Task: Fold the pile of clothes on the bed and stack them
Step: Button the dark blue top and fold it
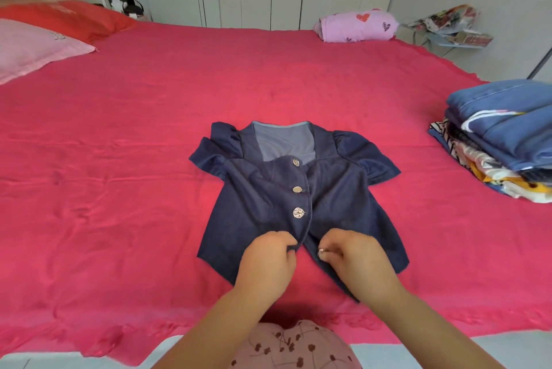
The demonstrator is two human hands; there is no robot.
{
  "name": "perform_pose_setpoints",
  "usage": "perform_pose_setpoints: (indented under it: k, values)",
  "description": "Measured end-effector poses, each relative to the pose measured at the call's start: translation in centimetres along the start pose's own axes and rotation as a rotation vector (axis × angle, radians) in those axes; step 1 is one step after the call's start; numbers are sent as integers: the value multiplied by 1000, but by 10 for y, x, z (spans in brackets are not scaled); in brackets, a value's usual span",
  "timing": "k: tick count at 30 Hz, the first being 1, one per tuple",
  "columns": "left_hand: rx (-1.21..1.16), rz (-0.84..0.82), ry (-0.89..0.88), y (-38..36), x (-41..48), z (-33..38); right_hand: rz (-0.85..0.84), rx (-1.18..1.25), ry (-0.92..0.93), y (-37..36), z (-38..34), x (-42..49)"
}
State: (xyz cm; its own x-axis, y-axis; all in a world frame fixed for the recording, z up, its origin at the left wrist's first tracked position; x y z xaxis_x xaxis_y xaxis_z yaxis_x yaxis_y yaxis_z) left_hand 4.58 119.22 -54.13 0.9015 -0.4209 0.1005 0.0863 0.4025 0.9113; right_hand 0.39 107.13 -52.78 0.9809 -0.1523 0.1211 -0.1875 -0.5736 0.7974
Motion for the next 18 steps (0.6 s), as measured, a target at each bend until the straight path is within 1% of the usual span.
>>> perform_pose_setpoints:
  k: [2, 3, 4, 6, 11, 13, 16, 18]
  values:
    - [-317, 33, 106, 14, -1, -12, 25, 269, -55, 5, 0, -3]
    - [-464, 32, 145, 20, -3, -15, 29, 356, -73, 5, -2, -5]
    - [-578, 17, 168, 23, -6, -15, 37, 399, -82, 7, -6, -7]
    - [-696, -20, 181, 25, -10, -12, 87, 440, -77, 13, -13, -8]
    - [-738, 4, 147, 37, -17, -5, 155, 343, -35, 20, -24, -12]
    - [-672, 16, 101, 42, -18, 1, 174, 339, -9, 22, -29, -14]
    - [-497, 61, 45, 45, -18, 8, 173, 337, 23, 22, -36, -16]
    - [-465, 72, 22, 45, -18, 12, 178, 365, 8, 22, -35, -18]
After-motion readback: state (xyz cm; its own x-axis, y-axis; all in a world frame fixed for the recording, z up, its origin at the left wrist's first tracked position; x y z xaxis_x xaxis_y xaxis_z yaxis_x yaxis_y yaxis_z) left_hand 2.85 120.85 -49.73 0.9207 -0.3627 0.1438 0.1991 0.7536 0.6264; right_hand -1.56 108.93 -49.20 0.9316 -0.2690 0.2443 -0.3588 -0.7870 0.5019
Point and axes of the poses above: each hand's wrist, its own x-axis towards the middle knuckle, its own y-axis out of the back of the hand, z = x × y, the point moved 10 cm from there along x, towards the middle knuckle, and after that the axes turned 9 degrees about x, right-handed, at the moved point
